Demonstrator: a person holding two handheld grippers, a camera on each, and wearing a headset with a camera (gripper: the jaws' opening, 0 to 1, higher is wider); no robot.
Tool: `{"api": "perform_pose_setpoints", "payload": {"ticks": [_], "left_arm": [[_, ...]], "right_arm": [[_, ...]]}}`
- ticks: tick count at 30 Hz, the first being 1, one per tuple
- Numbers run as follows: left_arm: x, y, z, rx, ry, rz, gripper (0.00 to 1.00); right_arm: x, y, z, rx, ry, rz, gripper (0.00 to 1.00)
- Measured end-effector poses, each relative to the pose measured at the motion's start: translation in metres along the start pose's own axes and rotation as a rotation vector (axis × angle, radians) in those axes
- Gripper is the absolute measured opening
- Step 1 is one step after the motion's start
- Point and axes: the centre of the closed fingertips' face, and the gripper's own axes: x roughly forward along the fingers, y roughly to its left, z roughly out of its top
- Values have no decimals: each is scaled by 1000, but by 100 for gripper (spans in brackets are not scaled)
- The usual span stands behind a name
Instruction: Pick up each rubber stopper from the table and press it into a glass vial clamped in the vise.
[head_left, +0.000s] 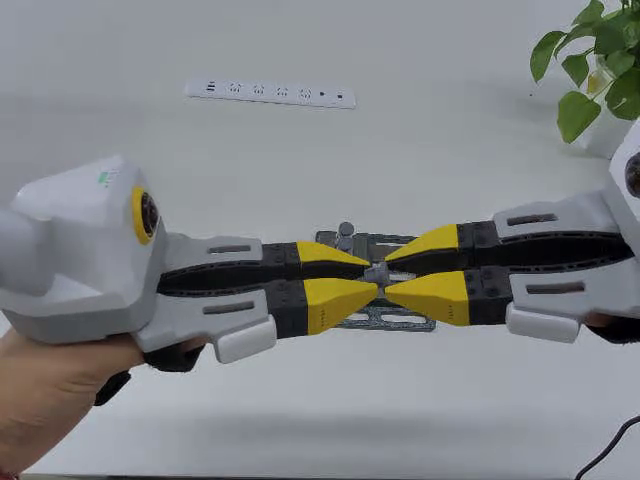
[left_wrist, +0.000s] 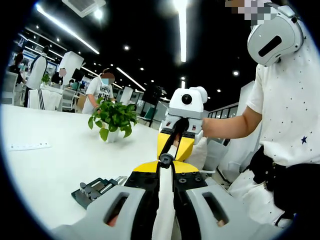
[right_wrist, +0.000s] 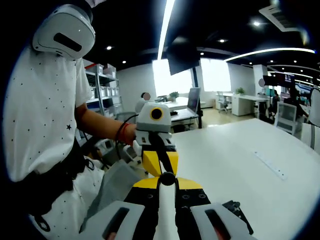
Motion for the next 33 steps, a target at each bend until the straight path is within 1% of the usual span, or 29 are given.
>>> {"api": "perform_pose_setpoints", "payload": {"ticks": [7, 10, 12, 15, 17, 18, 20, 21, 22, 24, 26, 30, 32, 33], "left_arm": [[-2, 3, -2, 7, -8, 16, 5], [-6, 6, -2, 6, -18, 29, 6], [-10, 10, -2, 11, -18, 47, 8], [-18, 17, -5, 26, -5, 79, 11], [-24, 22, -7, 35, 4, 103, 14], [-28, 25, -9, 49, 17, 121, 15], [-32, 30, -13, 59, 37, 145, 19], [-35, 34, -17, 81, 56, 163, 21], [-36, 35, -19, 87, 65, 171, 23], [-39, 38, -24, 103, 86, 186, 27], [-42, 41, -31, 128, 119, 201, 31], [-45, 43, -42, 151, 158, 215, 39], [-46, 45, -48, 162, 179, 222, 42], [-48, 47, -51, 175, 191, 232, 43]], "right_arm": [[4, -2, -1, 14, 13, 7, 6], [7, -2, -3, 15, 29, 12, 6], [7, -4, -5, 16, 45, 13, 6], [5, -9, -8, 19, 64, 11, 6], [3, -16, -12, 17, 92, -1, 6], [3, -20, -13, 18, 103, -4, 6], [3, -27, -16, 22, 124, -16, 6], [3, -32, -20, 14, 153, -29, 6], [4, -34, -21, 11, 159, -27, 6], [5, -44, -28, 11, 198, -41, 6], [8, -50, -31, -1, 229, -38, 6], [13, -65, -38, -15, 289, -45, 6], [15, -72, -45, -21, 336, -44, 6], [16, -78, -49, -36, 372, -50, 6]]}}
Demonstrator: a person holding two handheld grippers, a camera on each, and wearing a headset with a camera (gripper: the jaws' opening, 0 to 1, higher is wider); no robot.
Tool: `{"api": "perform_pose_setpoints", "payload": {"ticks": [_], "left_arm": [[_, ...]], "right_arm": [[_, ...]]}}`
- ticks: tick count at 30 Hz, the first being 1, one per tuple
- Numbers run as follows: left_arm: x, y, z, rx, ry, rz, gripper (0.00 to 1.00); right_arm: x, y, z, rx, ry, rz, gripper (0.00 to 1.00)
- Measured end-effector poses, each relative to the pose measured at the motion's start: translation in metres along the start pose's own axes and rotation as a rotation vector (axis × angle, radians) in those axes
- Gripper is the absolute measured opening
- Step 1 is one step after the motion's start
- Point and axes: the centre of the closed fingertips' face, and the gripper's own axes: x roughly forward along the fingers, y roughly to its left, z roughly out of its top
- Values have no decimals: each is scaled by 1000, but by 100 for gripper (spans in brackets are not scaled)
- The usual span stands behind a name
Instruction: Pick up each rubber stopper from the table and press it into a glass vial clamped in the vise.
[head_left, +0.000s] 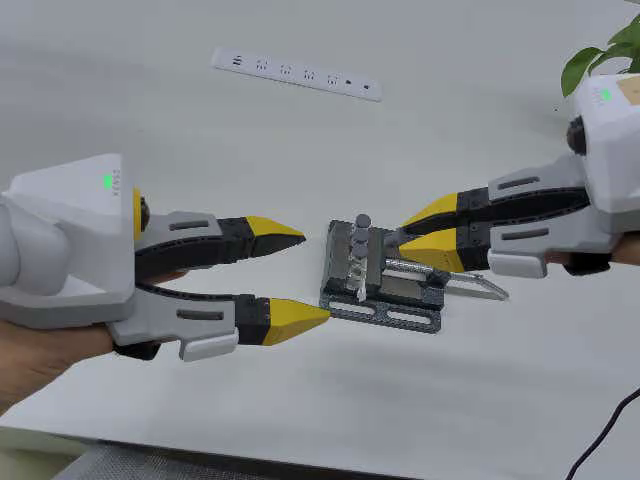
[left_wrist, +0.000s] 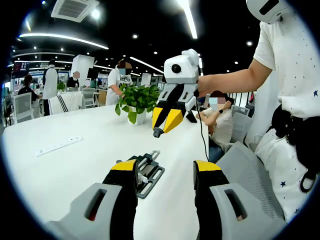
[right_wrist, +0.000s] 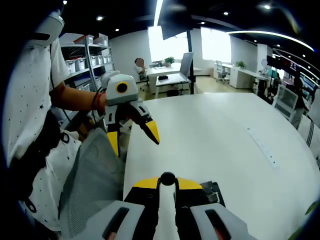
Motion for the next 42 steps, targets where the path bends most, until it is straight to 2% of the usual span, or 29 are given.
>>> {"api": "perform_pose_setpoints", "payload": {"ticks": [4, 11, 15, 23, 30, 42], "left_arm": [[-1, 3, -11, 27, 30, 17, 52], [-2, 9, -32, 43, 87, 37, 67], [-2, 11, -37, 41, 88, 42, 73], [-3, 16, -45, 43, 94, 45, 85], [-3, 17, -51, 36, 96, 49, 86], [-5, 19, -53, 24, 87, 52, 85]], "right_arm": [[11, -10, -5, -16, 61, 3, 6], [33, -31, -24, -55, 215, 3, 6], [47, -37, -37, -73, 297, 11, 6], [64, -42, -59, -93, 420, 32, 6], [74, -43, -70, -99, 477, 41, 6], [82, -44, -82, -106, 525, 48, 6]]}}
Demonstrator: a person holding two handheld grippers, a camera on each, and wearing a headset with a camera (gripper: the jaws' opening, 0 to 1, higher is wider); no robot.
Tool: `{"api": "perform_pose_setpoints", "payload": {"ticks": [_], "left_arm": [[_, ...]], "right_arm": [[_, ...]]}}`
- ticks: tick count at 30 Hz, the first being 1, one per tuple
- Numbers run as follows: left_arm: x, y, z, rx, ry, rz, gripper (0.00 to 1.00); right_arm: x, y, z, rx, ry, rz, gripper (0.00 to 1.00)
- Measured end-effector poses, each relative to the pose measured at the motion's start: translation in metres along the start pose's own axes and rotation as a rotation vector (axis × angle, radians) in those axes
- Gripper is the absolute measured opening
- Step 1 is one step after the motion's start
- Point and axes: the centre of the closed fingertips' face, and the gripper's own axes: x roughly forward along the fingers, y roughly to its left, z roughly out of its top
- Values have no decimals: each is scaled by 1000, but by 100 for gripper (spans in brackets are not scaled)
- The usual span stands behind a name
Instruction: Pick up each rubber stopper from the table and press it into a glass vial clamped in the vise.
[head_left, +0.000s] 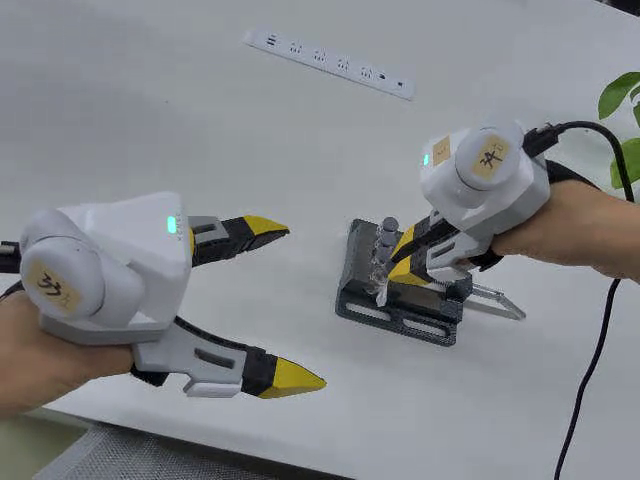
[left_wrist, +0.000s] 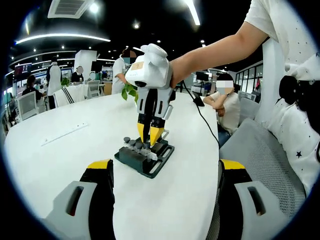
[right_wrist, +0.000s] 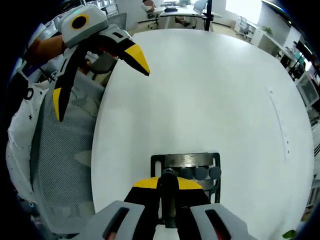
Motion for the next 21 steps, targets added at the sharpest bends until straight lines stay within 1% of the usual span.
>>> {"api": "perform_pose_setpoints", "payload": {"ticks": [2, 5, 7, 9, 11, 16, 21], "left_arm": [[0, 0, 1, -5, -5, 0, 85], [0, 0, 1, -3, -6, 0, 85], [0, 0, 0, -4, -5, 0, 85], [0, 0, 0, -6, -6, 0, 85], [0, 0, -1, -9, -5, -1, 85], [0, -1, -3, -12, -4, -3, 84], [1, -2, -2, -13, -9, -5, 84]], "right_arm": [[3, -2, 0, 3, 2, 3, 6], [4, -3, -2, -8, 21, -4, 6], [5, -4, -2, -9, 25, -4, 6], [6, -4, -3, -11, 30, 0, 6], [7, -2, -5, -22, 47, -2, 6], [8, -3, -3, -24, 49, 0, 6], [8, -2, -2, -33, 64, 0, 6]]}}
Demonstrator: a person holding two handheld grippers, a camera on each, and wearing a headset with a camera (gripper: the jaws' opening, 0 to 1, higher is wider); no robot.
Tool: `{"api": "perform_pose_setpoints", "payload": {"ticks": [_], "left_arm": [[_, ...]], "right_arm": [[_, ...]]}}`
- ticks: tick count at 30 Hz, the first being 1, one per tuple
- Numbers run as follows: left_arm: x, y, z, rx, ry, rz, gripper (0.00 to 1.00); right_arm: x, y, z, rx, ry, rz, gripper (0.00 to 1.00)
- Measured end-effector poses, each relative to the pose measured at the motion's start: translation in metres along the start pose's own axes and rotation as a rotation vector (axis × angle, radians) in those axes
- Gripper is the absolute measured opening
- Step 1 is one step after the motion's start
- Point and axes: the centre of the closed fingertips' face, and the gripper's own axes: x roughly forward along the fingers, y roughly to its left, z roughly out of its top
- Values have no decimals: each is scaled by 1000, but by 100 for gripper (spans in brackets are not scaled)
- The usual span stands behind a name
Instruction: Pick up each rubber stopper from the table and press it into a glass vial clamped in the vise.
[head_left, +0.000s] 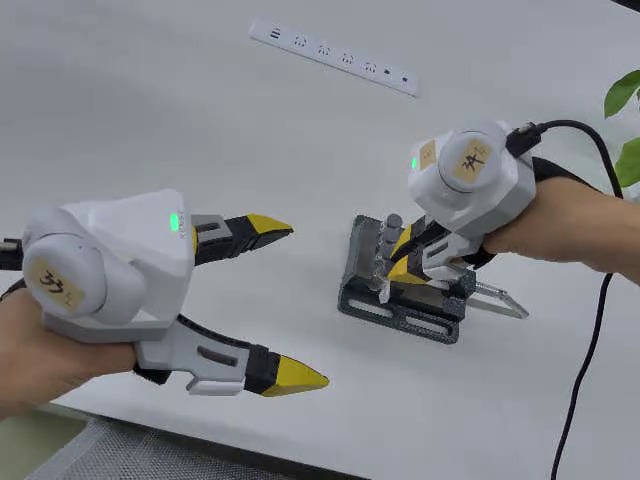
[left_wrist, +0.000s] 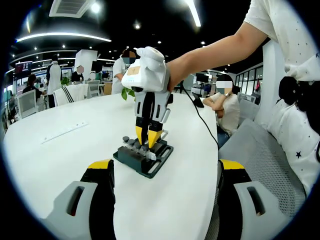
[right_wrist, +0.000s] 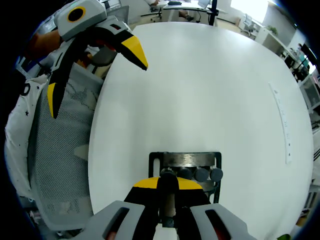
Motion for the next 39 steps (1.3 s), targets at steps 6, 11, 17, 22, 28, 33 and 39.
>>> {"api": "perform_pose_setpoints", "payload": {"ticks": [6, 11, 17, 22, 28, 33, 39], "left_arm": [[1, 0, 0, -4, -2, 1, 84], [1, 0, 0, -13, -6, 0, 83], [3, -1, 0, -12, -6, -2, 83], [4, -2, 0, -13, -7, -6, 83], [4, -1, 0, -18, -9, -5, 83], [6, -2, 1, -15, -11, -9, 83], [5, -2, 2, -16, -12, -6, 83]], "right_arm": [[0, -1, 1, -1, 12, -8, 6], [1, 0, 1, -12, 35, -14, 6], [1, -1, 0, 32, 54, -14, 6], [3, -2, 2, 52, 92, -21, 5], [2, 2, 2, 72, 131, -39, 5], [2, -2, 0, 78, 114, -35, 6], [2, -2, 1, 57, 95, -30, 7]]}}
